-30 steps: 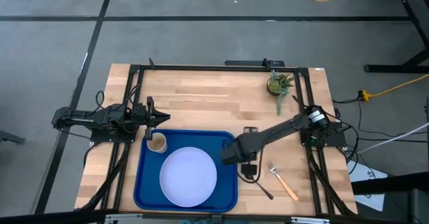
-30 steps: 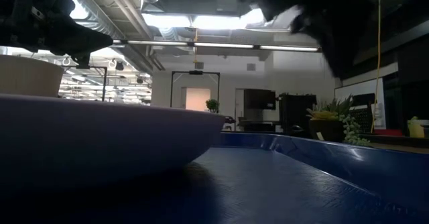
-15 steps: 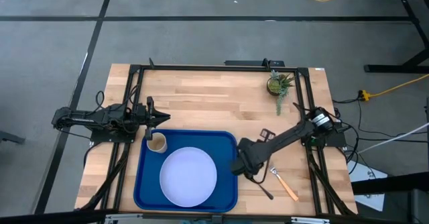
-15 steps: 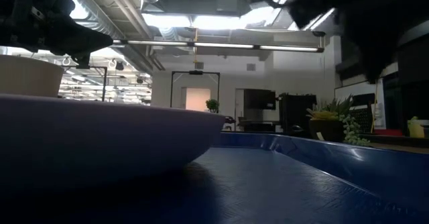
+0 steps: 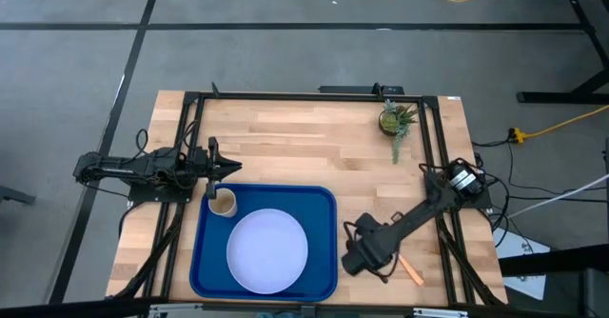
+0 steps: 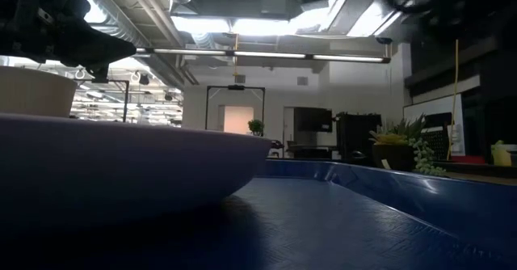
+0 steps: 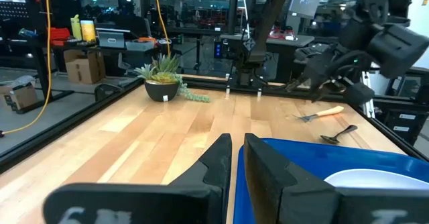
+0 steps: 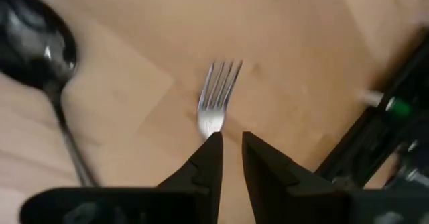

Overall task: Pick and place plate/cup/fork/spoon on tray
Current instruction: Put the orange fork to the right of the purple plate on the blue serving tray

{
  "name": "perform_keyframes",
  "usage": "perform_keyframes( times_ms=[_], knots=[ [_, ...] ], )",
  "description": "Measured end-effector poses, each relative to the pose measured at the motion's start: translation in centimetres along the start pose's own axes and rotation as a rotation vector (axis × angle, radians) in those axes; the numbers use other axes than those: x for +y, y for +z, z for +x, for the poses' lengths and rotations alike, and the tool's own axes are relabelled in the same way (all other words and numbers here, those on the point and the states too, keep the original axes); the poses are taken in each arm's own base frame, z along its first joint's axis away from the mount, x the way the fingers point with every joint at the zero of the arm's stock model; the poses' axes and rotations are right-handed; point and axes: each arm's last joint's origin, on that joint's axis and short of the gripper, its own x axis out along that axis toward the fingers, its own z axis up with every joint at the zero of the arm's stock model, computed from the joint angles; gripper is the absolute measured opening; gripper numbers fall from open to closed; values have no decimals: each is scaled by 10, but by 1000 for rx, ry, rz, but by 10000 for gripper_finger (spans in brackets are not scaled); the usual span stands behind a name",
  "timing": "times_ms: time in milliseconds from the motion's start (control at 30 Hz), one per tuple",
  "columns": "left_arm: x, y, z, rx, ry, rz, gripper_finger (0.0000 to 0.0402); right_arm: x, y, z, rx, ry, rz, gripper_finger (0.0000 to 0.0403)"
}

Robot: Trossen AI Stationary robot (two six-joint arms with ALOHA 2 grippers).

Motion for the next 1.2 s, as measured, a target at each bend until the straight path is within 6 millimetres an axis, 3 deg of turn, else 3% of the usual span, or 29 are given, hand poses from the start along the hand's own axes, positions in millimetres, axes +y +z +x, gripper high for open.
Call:
perform_keyframes(
  times_ms=[167, 433, 633, 1200],
  knots=[
    [0, 0, 0, 0, 0, 0, 34, 2, -27, 0, 39, 3, 87, 91],
    [0, 0, 0, 0, 0, 0, 34, 5, -62, 11, 71, 28, 58, 163],
    [0, 0, 0, 0, 0, 0, 34, 8, -63, 44, 68, 60, 38, 173],
    [0, 0, 0, 0, 0, 0, 34, 4, -75, 69, -32, 81, -6, 170]
  ],
)
